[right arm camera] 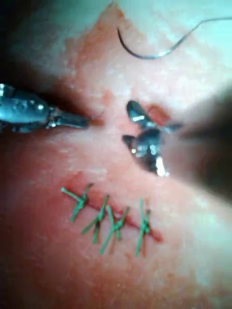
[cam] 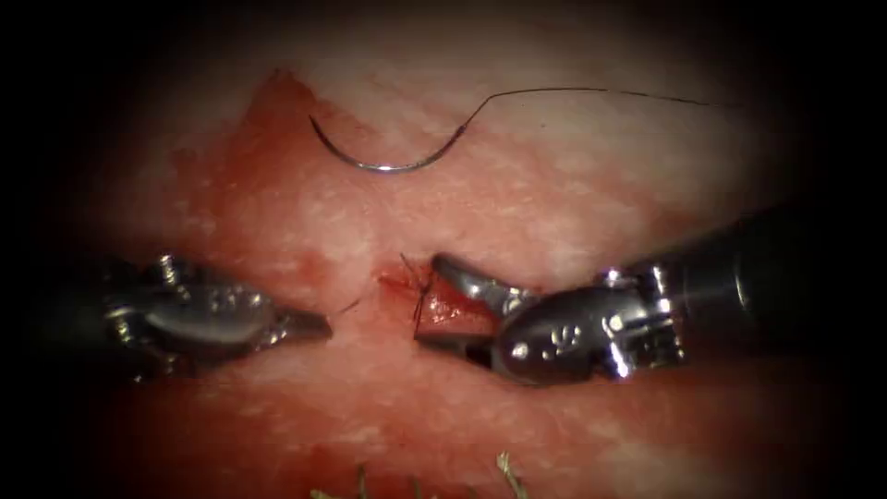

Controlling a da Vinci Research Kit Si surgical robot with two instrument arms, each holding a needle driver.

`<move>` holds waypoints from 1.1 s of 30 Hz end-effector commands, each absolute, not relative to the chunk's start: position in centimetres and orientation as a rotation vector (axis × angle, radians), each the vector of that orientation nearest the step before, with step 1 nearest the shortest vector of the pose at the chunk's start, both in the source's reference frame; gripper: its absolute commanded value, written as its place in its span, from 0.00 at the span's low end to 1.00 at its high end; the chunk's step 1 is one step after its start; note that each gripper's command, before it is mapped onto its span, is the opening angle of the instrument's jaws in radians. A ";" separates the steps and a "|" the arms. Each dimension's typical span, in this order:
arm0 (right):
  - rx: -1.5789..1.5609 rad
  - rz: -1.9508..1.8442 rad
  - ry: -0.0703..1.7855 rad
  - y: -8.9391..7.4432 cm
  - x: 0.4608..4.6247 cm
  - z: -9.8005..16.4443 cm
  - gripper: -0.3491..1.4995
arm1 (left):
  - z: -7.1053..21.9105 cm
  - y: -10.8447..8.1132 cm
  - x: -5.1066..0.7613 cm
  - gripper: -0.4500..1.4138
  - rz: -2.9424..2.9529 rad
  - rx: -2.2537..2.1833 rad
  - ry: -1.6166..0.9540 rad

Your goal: Wound Closure

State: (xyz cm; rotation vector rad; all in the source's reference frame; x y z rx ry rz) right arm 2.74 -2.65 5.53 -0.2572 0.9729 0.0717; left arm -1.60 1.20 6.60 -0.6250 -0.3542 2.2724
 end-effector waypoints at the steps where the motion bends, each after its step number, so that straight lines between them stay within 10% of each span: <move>1: -0.261 0.084 0.962 -2.7 2.66 5.6 0.92 | 6.8 1.2 -1.64 0.04 2.270 -0.616 -0.344; 17: -0.261 0.102 0.957 -2.7 2.60 5.6 0.91 | 8.0 1.4 -1.27 0.00 2.312 -0.492 -0.452; 22: -0.259 0.107 0.958 -2.7 2.60 5.6 0.91 | 8.0 1.5 -1.17 0.68 2.299 -0.457 -0.475; 33: -0.260 0.106 0.958 -2.7 2.59 5.6 0.91 | 7.5 1.8 -0.93 0.91 2.236 -0.530 -0.377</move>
